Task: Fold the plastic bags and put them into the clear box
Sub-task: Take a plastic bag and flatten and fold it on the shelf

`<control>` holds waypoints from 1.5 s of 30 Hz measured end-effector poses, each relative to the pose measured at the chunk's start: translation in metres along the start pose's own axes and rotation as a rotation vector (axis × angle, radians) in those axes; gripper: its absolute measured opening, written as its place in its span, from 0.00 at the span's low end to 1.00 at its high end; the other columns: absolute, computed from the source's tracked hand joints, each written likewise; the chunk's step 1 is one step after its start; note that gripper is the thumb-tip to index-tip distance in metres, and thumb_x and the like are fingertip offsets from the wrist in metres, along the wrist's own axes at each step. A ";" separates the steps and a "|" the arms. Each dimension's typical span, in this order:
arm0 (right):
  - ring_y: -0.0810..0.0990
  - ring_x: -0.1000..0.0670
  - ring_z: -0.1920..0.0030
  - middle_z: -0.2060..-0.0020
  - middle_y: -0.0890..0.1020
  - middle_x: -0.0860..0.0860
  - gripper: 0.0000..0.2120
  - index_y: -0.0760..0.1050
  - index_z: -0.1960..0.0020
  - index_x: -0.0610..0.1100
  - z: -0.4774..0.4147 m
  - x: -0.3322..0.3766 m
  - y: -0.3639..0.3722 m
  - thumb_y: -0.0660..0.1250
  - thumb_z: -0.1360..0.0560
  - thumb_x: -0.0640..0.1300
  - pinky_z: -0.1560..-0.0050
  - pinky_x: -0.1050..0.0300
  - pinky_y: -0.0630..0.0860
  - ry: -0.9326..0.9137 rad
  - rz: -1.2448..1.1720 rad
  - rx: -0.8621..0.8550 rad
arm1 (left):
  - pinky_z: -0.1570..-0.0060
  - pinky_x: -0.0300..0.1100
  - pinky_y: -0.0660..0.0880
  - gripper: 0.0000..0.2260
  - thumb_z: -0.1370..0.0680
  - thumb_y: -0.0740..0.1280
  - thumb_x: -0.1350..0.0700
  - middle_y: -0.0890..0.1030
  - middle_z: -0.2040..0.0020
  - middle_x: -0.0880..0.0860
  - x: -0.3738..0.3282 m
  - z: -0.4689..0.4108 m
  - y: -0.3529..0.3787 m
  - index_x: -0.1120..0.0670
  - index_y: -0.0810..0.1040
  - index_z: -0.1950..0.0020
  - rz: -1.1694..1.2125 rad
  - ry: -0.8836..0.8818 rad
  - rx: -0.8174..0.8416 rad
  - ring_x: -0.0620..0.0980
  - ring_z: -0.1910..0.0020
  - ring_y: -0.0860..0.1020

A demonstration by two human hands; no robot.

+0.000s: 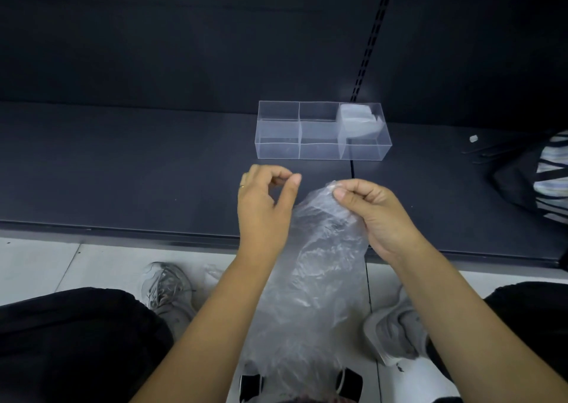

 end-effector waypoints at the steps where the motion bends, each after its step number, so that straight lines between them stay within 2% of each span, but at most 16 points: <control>1: 0.83 0.50 0.61 0.60 0.85 0.45 0.07 0.83 0.55 0.42 0.000 0.001 -0.001 0.73 0.31 0.43 0.60 0.58 0.80 -0.013 -0.004 -0.013 | 0.50 0.34 0.71 0.03 0.24 0.70 0.52 0.78 0.57 0.44 -0.008 0.000 0.001 0.50 0.78 0.55 0.010 0.057 0.025 0.44 0.52 0.75; 4: 0.83 0.50 0.62 0.63 0.85 0.47 0.04 0.82 0.59 0.44 0.000 0.004 0.001 0.73 0.31 0.44 0.61 0.58 0.79 -0.047 -0.016 -0.013 | 0.48 0.32 0.71 0.09 0.28 0.74 0.50 0.80 0.54 0.43 -0.017 0.004 0.016 0.49 0.82 0.50 0.072 0.035 0.272 0.41 0.50 0.76; 6: 0.84 0.48 0.61 0.62 0.85 0.45 0.04 0.82 0.59 0.43 0.000 0.005 0.003 0.72 0.30 0.44 0.60 0.58 0.80 -0.059 -0.028 0.002 | 0.48 0.34 0.73 0.13 0.29 0.75 0.53 0.82 0.51 0.43 -0.016 0.009 0.025 0.50 0.82 0.46 0.128 -0.023 0.366 0.40 0.51 0.78; 10: 0.83 0.45 0.52 0.55 0.85 0.43 0.09 0.82 0.54 0.41 0.001 0.006 0.003 0.72 0.30 0.46 0.46 0.50 0.79 -0.086 0.069 0.002 | 0.51 0.33 0.76 0.09 0.27 0.73 0.57 0.85 0.53 0.45 -0.003 0.008 0.027 0.51 0.83 0.47 0.305 -0.216 0.338 0.41 0.54 0.81; 13: 0.83 0.46 0.54 0.56 0.85 0.44 0.08 0.83 0.53 0.42 0.000 0.007 0.002 0.72 0.30 0.45 0.45 0.49 0.79 -0.073 0.089 -0.011 | 0.55 0.30 0.76 0.06 0.26 0.72 0.58 0.85 0.56 0.43 0.003 0.004 0.024 0.48 0.84 0.52 0.320 -0.254 0.334 0.40 0.55 0.82; 17: 0.83 0.48 0.58 0.60 0.85 0.45 0.09 0.82 0.56 0.41 -0.001 0.009 0.002 0.73 0.32 0.46 0.52 0.53 0.79 -0.061 0.059 -0.039 | 0.50 0.31 0.74 0.07 0.26 0.72 0.56 0.83 0.52 0.43 0.003 0.002 0.022 0.46 0.82 0.49 0.230 -0.198 0.326 0.39 0.52 0.80; 20: 0.81 0.46 0.57 0.60 0.83 0.44 0.10 0.82 0.57 0.42 -0.002 0.010 0.003 0.74 0.33 0.48 0.47 0.46 0.77 -0.070 0.079 -0.060 | 0.45 0.29 0.69 0.10 0.27 0.74 0.54 0.78 0.48 0.43 -0.004 0.002 0.020 0.47 0.81 0.47 0.104 -0.065 0.241 0.39 0.46 0.75; 22: 0.81 0.45 0.54 0.59 0.84 0.45 0.09 0.83 0.57 0.44 -0.003 0.010 0.004 0.74 0.33 0.49 0.42 0.43 0.75 -0.075 0.086 -0.060 | 0.45 0.33 0.71 0.09 0.27 0.73 0.54 0.79 0.50 0.43 -0.009 0.002 0.020 0.49 0.83 0.48 0.059 -0.008 0.189 0.42 0.46 0.76; 25: 0.82 0.45 0.50 0.55 0.85 0.44 0.09 0.83 0.53 0.42 -0.005 0.009 0.007 0.73 0.31 0.45 0.37 0.42 0.74 -0.081 0.081 -0.041 | 0.47 0.42 0.75 0.07 0.25 0.72 0.56 0.83 0.53 0.46 -0.012 0.003 0.021 0.53 0.84 0.48 0.084 -0.001 0.195 0.44 0.49 0.79; 28: 0.82 0.45 0.50 0.54 0.85 0.44 0.08 0.84 0.53 0.43 -0.006 0.009 0.009 0.72 0.30 0.44 0.36 0.42 0.74 -0.085 0.076 -0.028 | 0.47 0.46 0.76 0.07 0.25 0.71 0.57 0.83 0.53 0.47 -0.010 0.003 0.023 0.54 0.84 0.48 0.107 -0.024 0.204 0.45 0.50 0.80; 32: 0.82 0.42 0.47 0.53 0.85 0.42 0.09 0.84 0.54 0.42 -0.006 0.009 0.009 0.73 0.31 0.46 0.35 0.39 0.72 -0.069 0.071 -0.053 | 0.44 0.38 0.73 0.13 0.26 0.73 0.56 0.80 0.49 0.46 -0.009 0.004 0.024 0.53 0.80 0.42 0.051 -0.008 0.152 0.44 0.47 0.77; 37: 0.81 0.45 0.53 0.59 0.84 0.45 0.06 0.83 0.60 0.45 -0.006 0.008 0.013 0.74 0.33 0.48 0.36 0.36 0.72 -0.056 0.056 -0.079 | 0.48 0.34 0.71 0.05 0.27 0.73 0.56 0.79 0.54 0.45 -0.015 0.007 0.018 0.54 0.82 0.52 -0.074 0.129 -0.033 0.46 0.52 0.76; 42: 0.82 0.46 0.53 0.58 0.84 0.44 0.08 0.83 0.56 0.44 -0.006 0.008 0.014 0.73 0.31 0.47 0.38 0.40 0.74 -0.078 0.085 -0.077 | 0.48 0.29 0.69 0.06 0.23 0.69 0.58 0.83 0.53 0.46 -0.016 0.010 0.024 0.53 0.84 0.48 -0.033 0.135 0.039 0.44 0.53 0.79; 45: 0.83 0.44 0.52 0.56 0.85 0.43 0.08 0.84 0.55 0.43 -0.006 0.012 0.013 0.71 0.30 0.47 0.39 0.40 0.75 -0.110 0.133 -0.065 | 0.48 0.30 0.70 0.07 0.23 0.68 0.58 0.84 0.53 0.46 -0.014 0.009 0.026 0.53 0.84 0.47 -0.032 0.133 0.073 0.45 0.53 0.79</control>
Point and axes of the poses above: each hand's wrist, its own z-axis away from the middle knuckle, its own y-axis out of the palm, x = y × z, the point moved 5 cm from there along -z, towards the middle knuckle
